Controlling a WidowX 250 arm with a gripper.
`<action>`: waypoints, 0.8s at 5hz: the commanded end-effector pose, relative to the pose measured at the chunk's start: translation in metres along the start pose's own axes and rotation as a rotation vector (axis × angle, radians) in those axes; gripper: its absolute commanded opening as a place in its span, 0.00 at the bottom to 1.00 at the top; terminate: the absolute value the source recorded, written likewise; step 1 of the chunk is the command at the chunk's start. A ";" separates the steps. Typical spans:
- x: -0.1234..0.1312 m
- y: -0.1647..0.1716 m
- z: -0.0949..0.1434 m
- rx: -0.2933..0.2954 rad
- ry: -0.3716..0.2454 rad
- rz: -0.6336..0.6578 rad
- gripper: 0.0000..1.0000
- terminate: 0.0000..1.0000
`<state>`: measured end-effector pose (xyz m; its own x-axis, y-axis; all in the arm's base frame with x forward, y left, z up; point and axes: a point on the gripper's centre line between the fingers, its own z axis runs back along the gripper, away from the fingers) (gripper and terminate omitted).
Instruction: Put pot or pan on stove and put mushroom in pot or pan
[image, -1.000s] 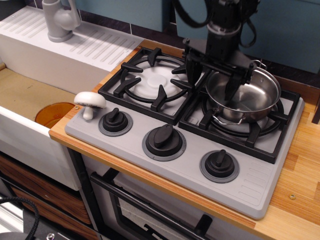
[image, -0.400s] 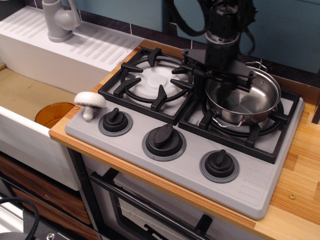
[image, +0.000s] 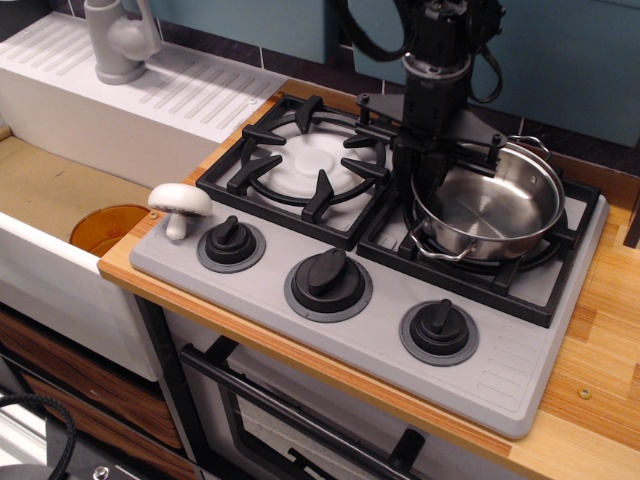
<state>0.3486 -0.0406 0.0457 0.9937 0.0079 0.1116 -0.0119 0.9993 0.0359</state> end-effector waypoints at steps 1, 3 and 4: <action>0.020 0.014 0.057 0.028 -0.012 -0.037 0.00 0.00; 0.038 0.070 0.073 0.049 -0.009 -0.126 0.00 0.00; 0.048 0.095 0.069 0.046 -0.011 -0.165 0.00 0.00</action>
<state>0.3786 0.0524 0.0975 0.9864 -0.1584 0.0432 0.1549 0.9850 0.0760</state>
